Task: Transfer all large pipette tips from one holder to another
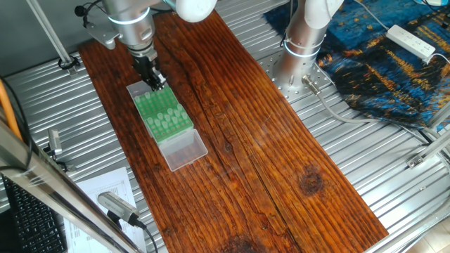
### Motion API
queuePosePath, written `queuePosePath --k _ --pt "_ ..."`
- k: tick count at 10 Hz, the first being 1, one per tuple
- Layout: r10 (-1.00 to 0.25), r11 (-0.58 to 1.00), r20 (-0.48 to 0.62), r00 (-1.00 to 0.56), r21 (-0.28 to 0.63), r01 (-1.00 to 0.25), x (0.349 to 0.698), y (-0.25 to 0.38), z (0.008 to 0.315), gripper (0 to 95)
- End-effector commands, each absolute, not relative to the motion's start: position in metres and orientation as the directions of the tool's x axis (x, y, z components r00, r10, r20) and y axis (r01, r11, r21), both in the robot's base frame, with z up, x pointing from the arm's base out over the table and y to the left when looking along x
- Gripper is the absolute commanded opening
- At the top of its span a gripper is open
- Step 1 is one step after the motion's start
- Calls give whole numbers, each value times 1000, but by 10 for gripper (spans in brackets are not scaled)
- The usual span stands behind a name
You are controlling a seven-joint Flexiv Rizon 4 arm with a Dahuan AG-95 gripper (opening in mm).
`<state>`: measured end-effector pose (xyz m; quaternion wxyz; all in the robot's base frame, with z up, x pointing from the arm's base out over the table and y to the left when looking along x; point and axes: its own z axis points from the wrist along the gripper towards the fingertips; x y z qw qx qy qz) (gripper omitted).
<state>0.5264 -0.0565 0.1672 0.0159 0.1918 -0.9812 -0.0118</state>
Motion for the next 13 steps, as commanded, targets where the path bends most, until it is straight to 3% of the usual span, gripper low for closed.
queuePosePath --k 1,6,13 --pt "-383 924 24 -924 30 -382 526 -56 174 0" --pt "-401 916 28 -916 25 -401 530 -52 211 0" --pt "-472 882 46 -880 27 -471 539 -42 287 0"
